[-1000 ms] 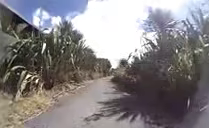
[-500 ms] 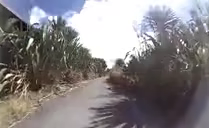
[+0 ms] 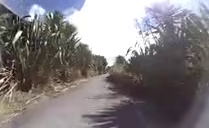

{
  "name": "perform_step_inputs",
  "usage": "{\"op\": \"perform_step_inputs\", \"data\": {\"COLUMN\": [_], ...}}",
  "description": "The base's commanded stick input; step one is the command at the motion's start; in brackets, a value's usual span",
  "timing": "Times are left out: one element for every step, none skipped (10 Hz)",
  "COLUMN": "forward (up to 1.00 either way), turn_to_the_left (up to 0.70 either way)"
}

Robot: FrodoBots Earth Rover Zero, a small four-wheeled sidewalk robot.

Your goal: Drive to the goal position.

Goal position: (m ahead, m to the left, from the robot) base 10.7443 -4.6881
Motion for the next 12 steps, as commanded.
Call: {"op": "perform_step_inputs", "data": {"forward": [0.85, 0.85, 0.85, 0.85, 0.85, 0.85, 0.85, 0.85, 0.85, 0.85, 0.85, 0.85], "turn_to_the_left": [0.31, 0.27, 0.22, 0.0, 0.0, 0.0, 0.0, 0.0, 0.0, 0.0, 0.0, 0.0]}}
